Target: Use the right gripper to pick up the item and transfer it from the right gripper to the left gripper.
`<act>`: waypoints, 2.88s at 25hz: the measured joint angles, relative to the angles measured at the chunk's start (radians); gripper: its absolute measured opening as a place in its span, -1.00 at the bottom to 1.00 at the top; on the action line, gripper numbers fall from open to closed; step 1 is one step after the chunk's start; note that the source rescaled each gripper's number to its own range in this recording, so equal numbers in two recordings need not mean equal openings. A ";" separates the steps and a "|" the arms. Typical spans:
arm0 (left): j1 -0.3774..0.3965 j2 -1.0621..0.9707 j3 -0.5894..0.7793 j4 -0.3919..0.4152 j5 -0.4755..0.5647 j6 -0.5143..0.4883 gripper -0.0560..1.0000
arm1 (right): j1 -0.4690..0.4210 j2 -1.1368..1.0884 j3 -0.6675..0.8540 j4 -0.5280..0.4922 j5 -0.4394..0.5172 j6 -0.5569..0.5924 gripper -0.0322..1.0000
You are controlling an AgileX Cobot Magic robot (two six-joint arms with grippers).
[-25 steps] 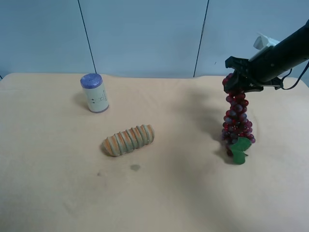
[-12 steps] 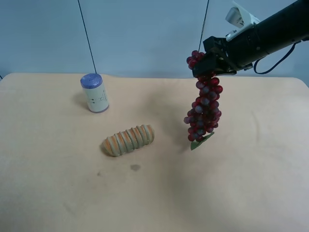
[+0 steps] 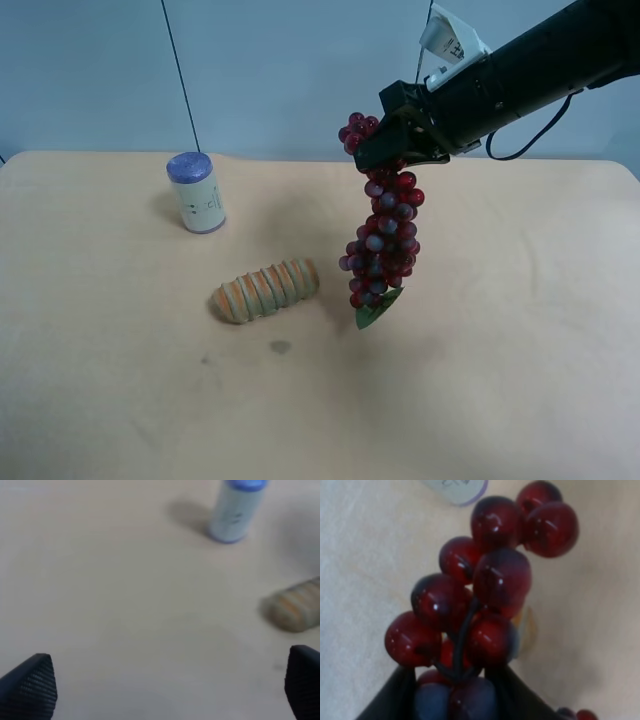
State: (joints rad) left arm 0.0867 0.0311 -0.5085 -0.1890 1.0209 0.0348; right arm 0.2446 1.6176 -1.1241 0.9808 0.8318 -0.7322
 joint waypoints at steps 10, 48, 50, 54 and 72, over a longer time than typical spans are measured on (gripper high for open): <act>0.000 0.329 -0.002 -0.389 -0.141 0.312 1.00 | 0.000 0.000 0.000 0.051 0.050 0.000 -0.85; -0.234 1.497 -0.016 -1.531 0.068 1.912 1.00 | 0.000 0.000 0.000 0.153 0.124 -0.042 -0.87; -0.259 1.566 -0.028 -1.537 0.068 1.934 1.00 | 0.000 0.000 0.000 0.158 0.134 -0.042 -0.87; -0.267 1.687 -0.059 -1.542 0.098 1.949 0.96 | 0.000 0.000 0.000 0.178 0.134 -0.042 -0.87; -0.267 1.775 -0.168 -1.546 0.167 1.975 0.94 | 0.000 0.000 0.000 0.221 0.134 -0.042 -0.87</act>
State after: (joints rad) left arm -0.1805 1.8063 -0.6761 -1.7347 1.1883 2.0102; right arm 0.2446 1.6176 -1.1241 1.2021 0.9658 -0.7747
